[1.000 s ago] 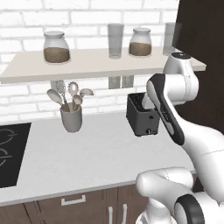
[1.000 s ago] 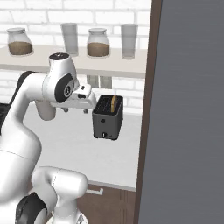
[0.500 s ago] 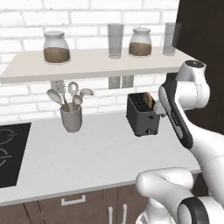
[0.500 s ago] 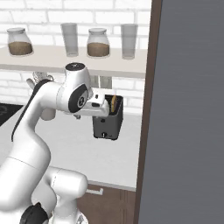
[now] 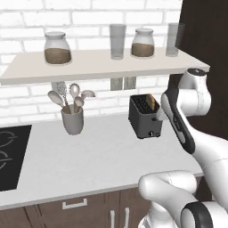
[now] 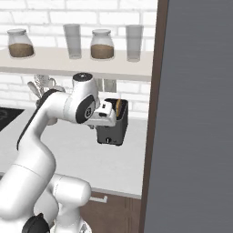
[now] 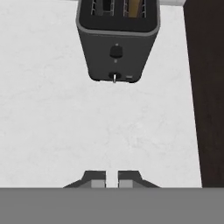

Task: Start the toaster. Once the lever pops up, take the bread to the plate on the dining counter.

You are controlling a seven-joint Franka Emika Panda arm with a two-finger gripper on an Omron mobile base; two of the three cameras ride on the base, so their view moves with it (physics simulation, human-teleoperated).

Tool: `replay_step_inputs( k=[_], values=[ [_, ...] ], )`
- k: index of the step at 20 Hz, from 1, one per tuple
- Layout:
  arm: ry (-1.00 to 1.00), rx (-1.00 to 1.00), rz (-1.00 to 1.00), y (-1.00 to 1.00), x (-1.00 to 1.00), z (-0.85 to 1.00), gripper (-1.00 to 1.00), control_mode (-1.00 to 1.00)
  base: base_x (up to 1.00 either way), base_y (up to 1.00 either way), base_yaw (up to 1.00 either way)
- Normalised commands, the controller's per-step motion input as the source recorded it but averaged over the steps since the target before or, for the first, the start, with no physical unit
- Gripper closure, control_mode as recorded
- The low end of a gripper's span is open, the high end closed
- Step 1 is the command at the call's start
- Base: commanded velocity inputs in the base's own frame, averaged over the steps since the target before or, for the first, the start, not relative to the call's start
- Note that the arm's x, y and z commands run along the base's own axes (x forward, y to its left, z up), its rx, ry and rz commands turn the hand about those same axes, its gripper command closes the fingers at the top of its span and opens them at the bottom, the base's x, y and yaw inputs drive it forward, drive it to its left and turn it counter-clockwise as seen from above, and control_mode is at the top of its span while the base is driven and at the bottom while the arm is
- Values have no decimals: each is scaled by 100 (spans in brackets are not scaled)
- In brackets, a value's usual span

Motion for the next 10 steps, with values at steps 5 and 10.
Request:
replay_step_inputs(
  k=[5, 10],
  values=[
    [-6, 0, 0, 0, 18, -15, 100, -100, 0, 0, 0],
    [-3, 0, 0, 3, 39, -12, 100, -100, 0, 0, 0]
  ],
)
